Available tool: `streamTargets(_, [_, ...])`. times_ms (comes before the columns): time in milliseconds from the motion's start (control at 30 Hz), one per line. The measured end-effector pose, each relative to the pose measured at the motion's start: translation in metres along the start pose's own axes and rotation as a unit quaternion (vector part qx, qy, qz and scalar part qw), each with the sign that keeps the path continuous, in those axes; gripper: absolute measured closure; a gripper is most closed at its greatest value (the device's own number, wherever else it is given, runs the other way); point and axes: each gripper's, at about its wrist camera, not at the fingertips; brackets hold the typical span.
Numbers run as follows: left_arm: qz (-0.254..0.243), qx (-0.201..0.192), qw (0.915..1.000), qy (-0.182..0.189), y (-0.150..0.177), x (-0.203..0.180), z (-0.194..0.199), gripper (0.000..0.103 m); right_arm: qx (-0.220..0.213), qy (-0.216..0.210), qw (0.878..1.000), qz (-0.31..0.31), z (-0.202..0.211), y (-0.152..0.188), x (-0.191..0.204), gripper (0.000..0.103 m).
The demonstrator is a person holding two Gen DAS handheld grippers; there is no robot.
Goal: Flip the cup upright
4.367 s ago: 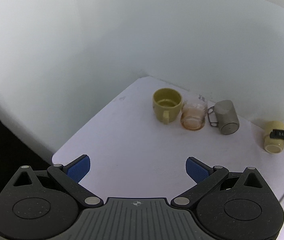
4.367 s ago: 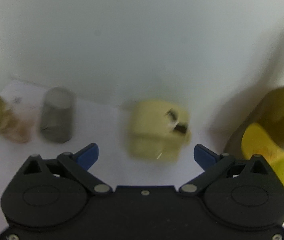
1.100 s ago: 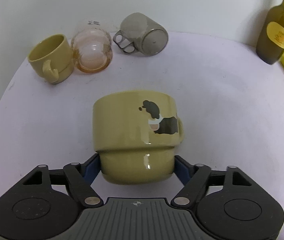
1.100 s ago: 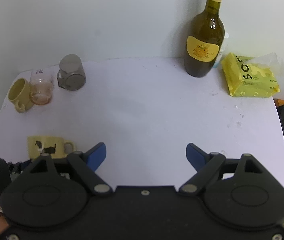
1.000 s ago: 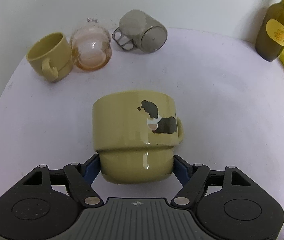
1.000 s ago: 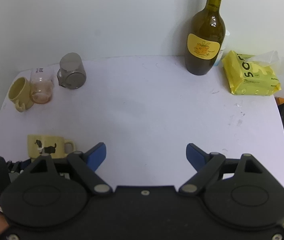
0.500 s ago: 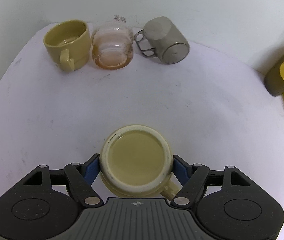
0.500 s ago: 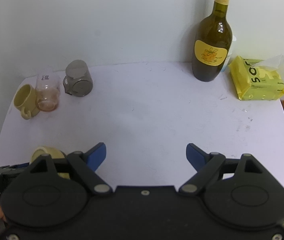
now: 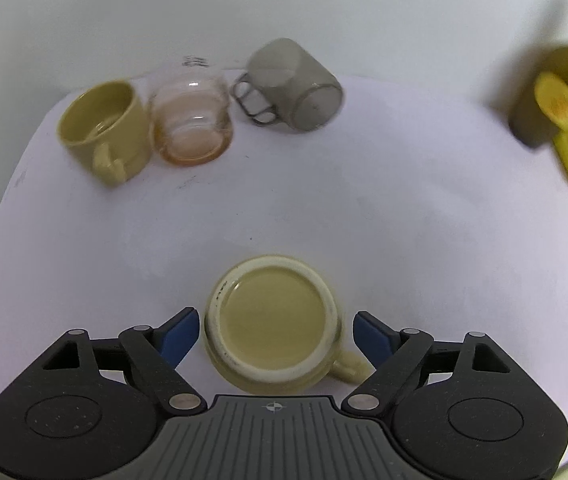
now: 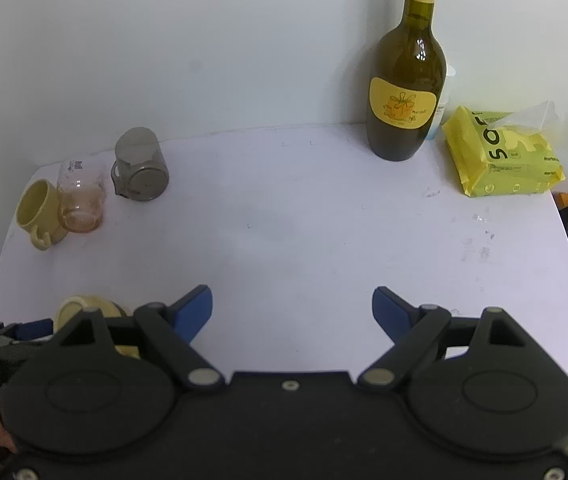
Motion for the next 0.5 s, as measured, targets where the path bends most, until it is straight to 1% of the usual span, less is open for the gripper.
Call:
streamTargets(133, [-0.015,0.005,0.9998,-0.012,0.004,-0.004,-0.003,0.022,0.0,0.001,1.0,0.004,0.001,0.0,-0.003,0.017])
streamTargets(233, [-0.019,0.002,0.9997,-0.014,0.005,-0.008,-0.002,0.023,0.001,0.003,1.0,0.005,0.001,0.001,-0.008,0.017])
streamTargets(267, [-0.02,0.003,0.9997,-0.016,0.004,-0.008,-0.003,0.025,0.001,0.002,1.0,0.004,0.001,0.001,-0.01,0.017])
streamTargets(300, [-0.021,0.003,0.9996,-0.019,0.004,-0.009,-0.003,0.029,0.0,0.002,1.0,0.004,0.001,0.0,-0.012,0.017])
streamTargets(333, [-0.018,0.003,0.9996,-0.02,0.004,-0.009,-0.002,0.031,0.0,0.002,1.0,0.004,0.002,0.0,-0.014,0.017])
streamTargets(400, [-0.005,0.003,0.9998,-0.018,0.004,-0.008,-0.002,0.033,-0.001,0.0,1.0,0.004,0.003,-0.002,-0.017,0.017])
streamTargets(500, [0.023,0.012,0.9994,-0.023,-0.001,-0.007,-0.002,0.034,0.001,-0.004,1.0,0.001,0.004,-0.004,-0.023,0.017])
Point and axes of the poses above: each gripper's, at about its wrist camera, not at the fingertips, and z roughly against the way its jaws point, x to its left, y to its underside, and after that the axes turned 15 degrees about -z, right-handed
